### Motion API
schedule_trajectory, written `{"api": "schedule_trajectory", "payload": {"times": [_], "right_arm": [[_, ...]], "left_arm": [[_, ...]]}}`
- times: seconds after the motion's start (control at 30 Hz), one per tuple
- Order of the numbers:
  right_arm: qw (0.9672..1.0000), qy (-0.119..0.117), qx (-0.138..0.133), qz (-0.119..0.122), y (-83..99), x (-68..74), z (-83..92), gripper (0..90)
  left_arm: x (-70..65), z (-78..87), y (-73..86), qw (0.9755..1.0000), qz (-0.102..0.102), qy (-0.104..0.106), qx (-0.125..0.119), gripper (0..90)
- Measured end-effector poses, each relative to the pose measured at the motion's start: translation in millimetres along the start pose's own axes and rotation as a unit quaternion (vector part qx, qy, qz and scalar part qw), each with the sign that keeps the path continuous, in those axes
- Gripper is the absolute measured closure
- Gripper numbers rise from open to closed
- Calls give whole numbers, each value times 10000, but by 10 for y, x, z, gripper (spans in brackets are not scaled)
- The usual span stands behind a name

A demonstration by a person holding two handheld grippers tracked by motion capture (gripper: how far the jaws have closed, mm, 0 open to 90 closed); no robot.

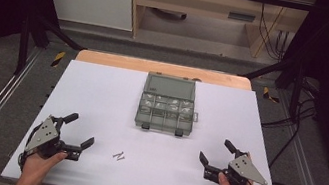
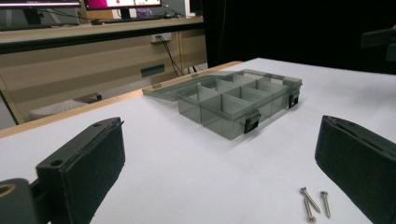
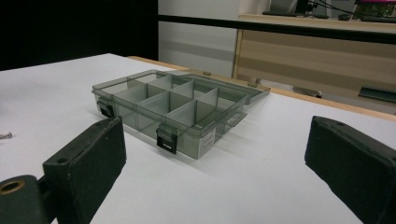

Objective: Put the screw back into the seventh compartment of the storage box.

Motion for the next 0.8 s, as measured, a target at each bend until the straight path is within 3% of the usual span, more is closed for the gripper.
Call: {"api": "schedule_trajectory", "payload": {"times": [0.17, 0.3, 0.43, 0.5, 0.57, 0.7, 0.8], "right_arm": [[10000, 18, 33, 51, -4, 14, 6, 49], [9999, 33, 67, 95, -4, 19, 14, 47], [9999, 61, 63, 80, -7, 13, 25, 44], [9999, 70, 59, 84, -9, 5, 33, 43], [9999, 83, 67, 91, -10, 2, 40, 41], [9999, 84, 85, 100, -6, 10, 34, 41], [9998, 98, 121, 129, -2, 16, 30, 39]], "left_arm": [[-101, -33, -3, 9995, -174, 160, 207, 19], [-185, -97, -23, 9990, -110, 315, 291, 24], [-301, -188, -82, 9969, -109, 508, 583, 36], [-360, -238, -123, 9948, -108, 635, 792, 40], [-414, -290, -158, 9911, -129, 829, 1037, 39], [-497, -408, -247, 9823, -161, 1073, 1526, 40], [-511, -502, -270, 9762, -183, 1117, 1848, 47]]}}
Point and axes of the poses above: each handheld gripper's, and its own axes: z roughly backward along the jaws, y roughly out of its underside, x roughly to its left, the point moved 3 cm from there along -z, roughly forward along the jaws, and after that the axes turned 2 degrees about -z, right-handed, at the moved point
